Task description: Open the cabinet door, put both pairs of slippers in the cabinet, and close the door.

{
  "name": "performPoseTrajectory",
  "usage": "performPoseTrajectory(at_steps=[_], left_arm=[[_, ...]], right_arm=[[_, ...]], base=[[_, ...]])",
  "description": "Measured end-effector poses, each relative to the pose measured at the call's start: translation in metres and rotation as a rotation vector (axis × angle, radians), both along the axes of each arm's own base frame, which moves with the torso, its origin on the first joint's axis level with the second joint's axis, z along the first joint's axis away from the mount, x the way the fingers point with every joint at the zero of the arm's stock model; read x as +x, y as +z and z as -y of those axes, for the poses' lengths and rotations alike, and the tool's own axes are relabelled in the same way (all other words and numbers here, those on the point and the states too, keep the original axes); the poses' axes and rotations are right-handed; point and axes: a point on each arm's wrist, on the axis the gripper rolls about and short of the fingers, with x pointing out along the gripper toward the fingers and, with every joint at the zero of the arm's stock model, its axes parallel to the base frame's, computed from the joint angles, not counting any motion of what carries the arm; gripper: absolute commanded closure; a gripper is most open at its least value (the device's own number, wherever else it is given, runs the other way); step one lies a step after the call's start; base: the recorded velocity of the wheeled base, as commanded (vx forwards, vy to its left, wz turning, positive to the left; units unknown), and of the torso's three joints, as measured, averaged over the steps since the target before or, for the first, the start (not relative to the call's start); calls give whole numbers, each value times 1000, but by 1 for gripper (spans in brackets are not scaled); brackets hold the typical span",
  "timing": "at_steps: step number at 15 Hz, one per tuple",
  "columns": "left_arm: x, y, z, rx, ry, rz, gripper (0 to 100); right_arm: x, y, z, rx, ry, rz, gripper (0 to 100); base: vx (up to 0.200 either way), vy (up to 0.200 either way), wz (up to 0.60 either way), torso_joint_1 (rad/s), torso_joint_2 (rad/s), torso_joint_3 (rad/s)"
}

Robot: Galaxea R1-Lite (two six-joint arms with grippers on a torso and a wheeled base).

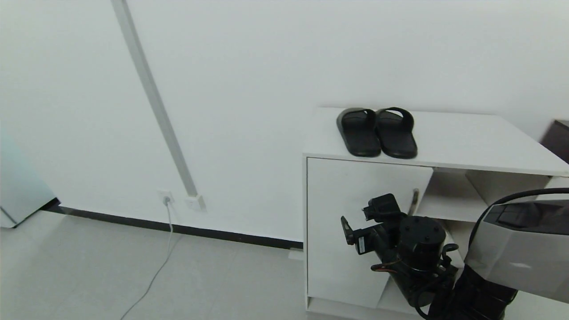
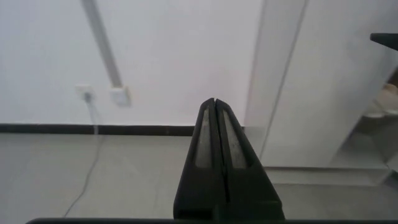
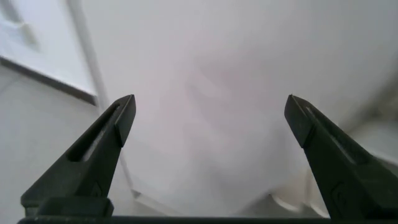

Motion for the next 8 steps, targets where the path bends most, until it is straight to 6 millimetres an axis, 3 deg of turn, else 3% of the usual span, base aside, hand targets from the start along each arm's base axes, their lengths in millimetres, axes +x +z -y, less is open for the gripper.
performPoseTrajectory(at_steps=[3,5,8], left_arm=[[0,0,0,0,0,0,100],[0,0,0,0,1,1,100],[0,0,0,0,1,1,100]], right_arm=[[0,0,0,2,0,2,0],[0,2,0,14,6,15,0],[0,3,0,9,31,27,0]], base=[[0,0,600,220,-533,-312],[0,0,0,210,-491,-283],[0,0,0,61,-147,-89]])
